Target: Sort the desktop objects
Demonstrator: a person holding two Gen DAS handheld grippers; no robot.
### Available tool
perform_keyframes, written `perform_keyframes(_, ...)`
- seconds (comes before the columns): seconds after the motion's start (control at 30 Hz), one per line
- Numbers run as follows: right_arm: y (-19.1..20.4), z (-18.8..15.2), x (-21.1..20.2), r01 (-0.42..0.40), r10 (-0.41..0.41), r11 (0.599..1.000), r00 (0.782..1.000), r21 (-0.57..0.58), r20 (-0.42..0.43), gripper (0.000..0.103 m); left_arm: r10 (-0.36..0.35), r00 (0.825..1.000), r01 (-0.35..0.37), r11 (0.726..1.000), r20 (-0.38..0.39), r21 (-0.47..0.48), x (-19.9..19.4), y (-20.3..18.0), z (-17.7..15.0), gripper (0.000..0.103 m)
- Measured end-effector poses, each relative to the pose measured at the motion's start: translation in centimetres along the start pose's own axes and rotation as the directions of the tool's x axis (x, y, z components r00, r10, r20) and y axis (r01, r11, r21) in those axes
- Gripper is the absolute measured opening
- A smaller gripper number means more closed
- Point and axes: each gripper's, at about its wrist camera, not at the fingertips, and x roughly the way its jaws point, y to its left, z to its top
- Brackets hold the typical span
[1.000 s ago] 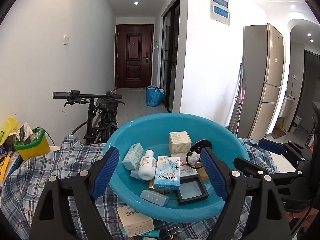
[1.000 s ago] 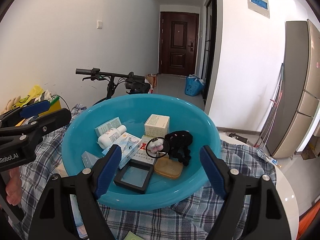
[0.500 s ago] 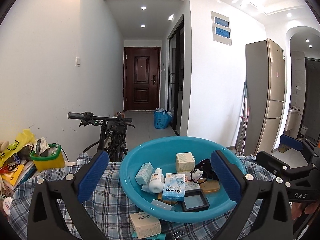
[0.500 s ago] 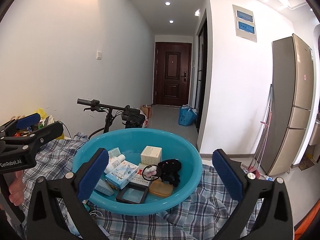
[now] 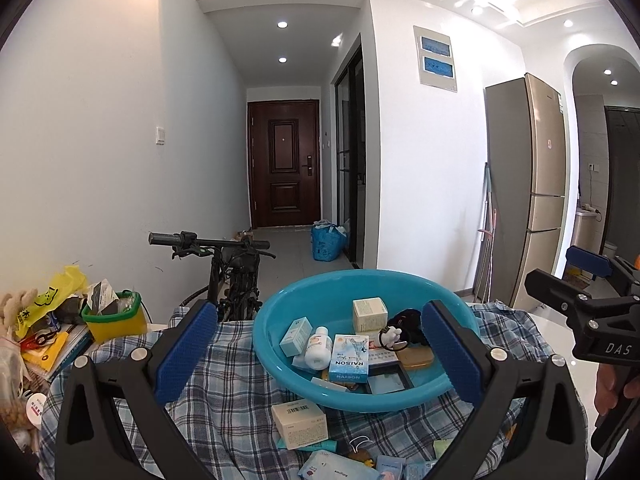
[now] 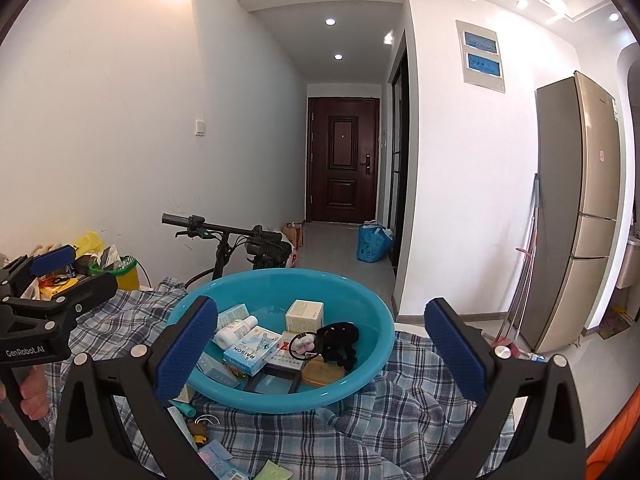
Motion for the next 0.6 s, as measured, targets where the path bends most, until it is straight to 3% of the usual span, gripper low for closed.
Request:
perform_keyframes(0.17, 0.0, -0.4, -1.8, -0.002, 0.002, 1.000, 1.000, 0.004, 0.018, 0.103, 0.033, 0.999, -0.034, 0.999, 0.025, 0.024, -2.4, -0.2, -0.3, 0.103)
perform_keyframes(0.6, -0.1, -1.3, -5.7, -0.040, 0.038, 0.998, 0.998, 0.042, 0.042, 0.103, 0.018, 0.998, -0.019, 1.000, 0.060, 0.003, -7.2, -0.7, -1.3, 0.103)
